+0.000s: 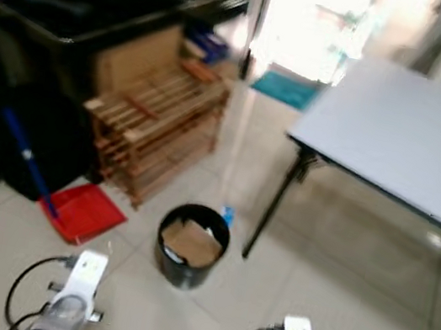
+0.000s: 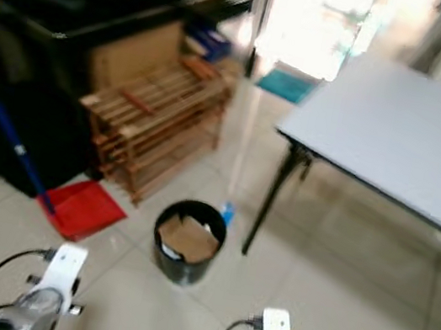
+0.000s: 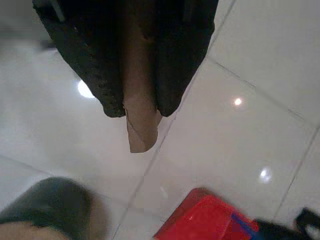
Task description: Picking trash to rubbish bin
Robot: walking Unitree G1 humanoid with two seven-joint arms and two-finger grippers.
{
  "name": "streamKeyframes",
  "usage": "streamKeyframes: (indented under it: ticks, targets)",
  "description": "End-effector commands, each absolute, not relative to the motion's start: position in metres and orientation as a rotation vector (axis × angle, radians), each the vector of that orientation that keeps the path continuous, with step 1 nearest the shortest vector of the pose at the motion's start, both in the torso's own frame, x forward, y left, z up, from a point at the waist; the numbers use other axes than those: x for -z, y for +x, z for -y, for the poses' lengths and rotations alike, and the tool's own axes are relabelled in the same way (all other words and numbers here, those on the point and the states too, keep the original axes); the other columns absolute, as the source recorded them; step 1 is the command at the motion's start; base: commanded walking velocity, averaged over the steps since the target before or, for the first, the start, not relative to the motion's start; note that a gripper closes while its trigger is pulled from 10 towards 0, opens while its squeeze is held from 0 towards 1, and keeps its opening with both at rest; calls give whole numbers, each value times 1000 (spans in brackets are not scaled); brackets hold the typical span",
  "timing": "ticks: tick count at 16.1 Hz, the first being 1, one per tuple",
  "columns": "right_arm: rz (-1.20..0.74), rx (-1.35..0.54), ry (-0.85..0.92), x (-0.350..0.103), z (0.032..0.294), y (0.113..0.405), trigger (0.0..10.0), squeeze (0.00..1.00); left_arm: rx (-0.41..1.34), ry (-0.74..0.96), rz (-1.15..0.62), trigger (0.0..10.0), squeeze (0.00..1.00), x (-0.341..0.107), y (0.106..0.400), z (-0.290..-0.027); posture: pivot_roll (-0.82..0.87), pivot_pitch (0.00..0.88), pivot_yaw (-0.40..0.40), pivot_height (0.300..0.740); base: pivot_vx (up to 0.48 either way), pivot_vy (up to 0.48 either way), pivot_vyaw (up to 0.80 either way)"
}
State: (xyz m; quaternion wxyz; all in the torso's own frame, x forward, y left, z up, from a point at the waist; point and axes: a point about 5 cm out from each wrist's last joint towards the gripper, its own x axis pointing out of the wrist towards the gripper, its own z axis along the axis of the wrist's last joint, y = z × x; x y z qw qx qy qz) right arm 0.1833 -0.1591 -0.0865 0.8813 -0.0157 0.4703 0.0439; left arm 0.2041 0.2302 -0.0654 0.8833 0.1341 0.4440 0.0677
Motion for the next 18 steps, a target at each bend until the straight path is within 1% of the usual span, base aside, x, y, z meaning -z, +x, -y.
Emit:
streamKeyframes:
  ticks: [1, 18]
  targets:
    - [-969, -99, -15, 86, 153, 184, 10000, 0, -156, 285, -942, 10000, 0, 66, 200, -235, 17, 44, -26, 740, 446, 0, 0]
    - [-972, -95, -16, 86, 153, 184, 10000, 0, -167, 277, -934, 10000, 0, 65, 202, -237, 19, 67, -26, 740, 445, 0, 0]
